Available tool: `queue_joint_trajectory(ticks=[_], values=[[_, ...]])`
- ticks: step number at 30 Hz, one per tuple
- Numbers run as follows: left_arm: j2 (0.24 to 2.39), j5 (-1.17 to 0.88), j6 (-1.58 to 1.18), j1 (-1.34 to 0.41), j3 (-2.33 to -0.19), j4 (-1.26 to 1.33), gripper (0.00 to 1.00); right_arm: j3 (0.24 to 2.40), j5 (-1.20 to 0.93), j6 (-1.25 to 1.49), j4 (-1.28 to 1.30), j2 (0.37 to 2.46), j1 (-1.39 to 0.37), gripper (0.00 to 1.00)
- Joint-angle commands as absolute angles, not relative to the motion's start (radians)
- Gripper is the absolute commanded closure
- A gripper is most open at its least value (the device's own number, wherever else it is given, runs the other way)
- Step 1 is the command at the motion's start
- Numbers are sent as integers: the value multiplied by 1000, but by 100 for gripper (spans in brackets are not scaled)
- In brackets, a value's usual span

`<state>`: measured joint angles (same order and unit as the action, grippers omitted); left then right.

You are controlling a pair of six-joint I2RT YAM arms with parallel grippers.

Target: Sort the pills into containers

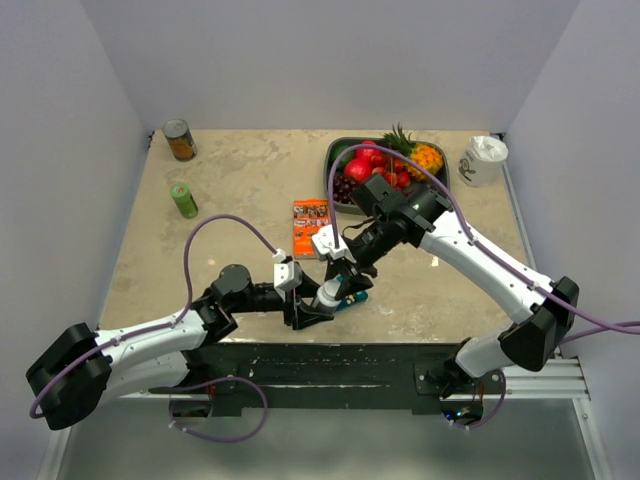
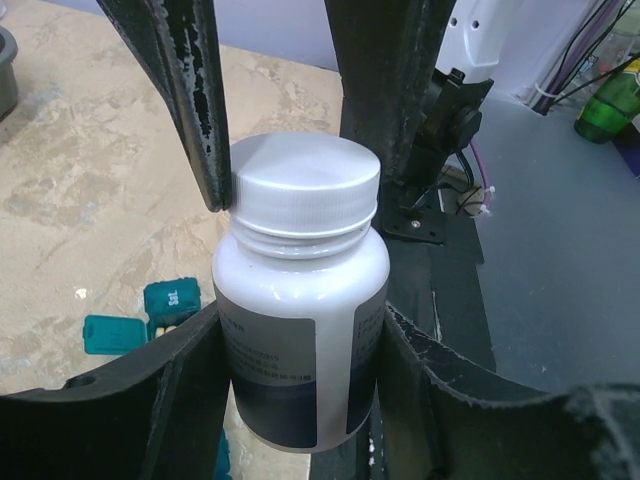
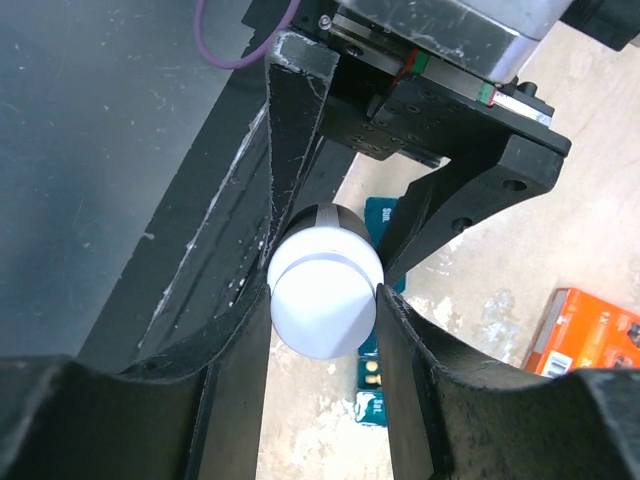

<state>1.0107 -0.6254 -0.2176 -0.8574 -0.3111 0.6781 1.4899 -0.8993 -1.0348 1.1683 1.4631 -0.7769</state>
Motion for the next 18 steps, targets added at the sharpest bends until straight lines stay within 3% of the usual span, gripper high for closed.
queue_joint_trajectory(ticks=[1, 13, 18], values=[[999, -644, -204, -848, -357, 776, 100, 1493, -920, -979, 1178, 1499, -782, 59], [951, -614, -216, -848, -325, 819, 100, 1473, -1017, -893, 1149, 1520, -755, 59], [911, -523, -193, -848, -322, 804, 100, 1440, -1026, -712, 1036, 1520, -739, 58]])
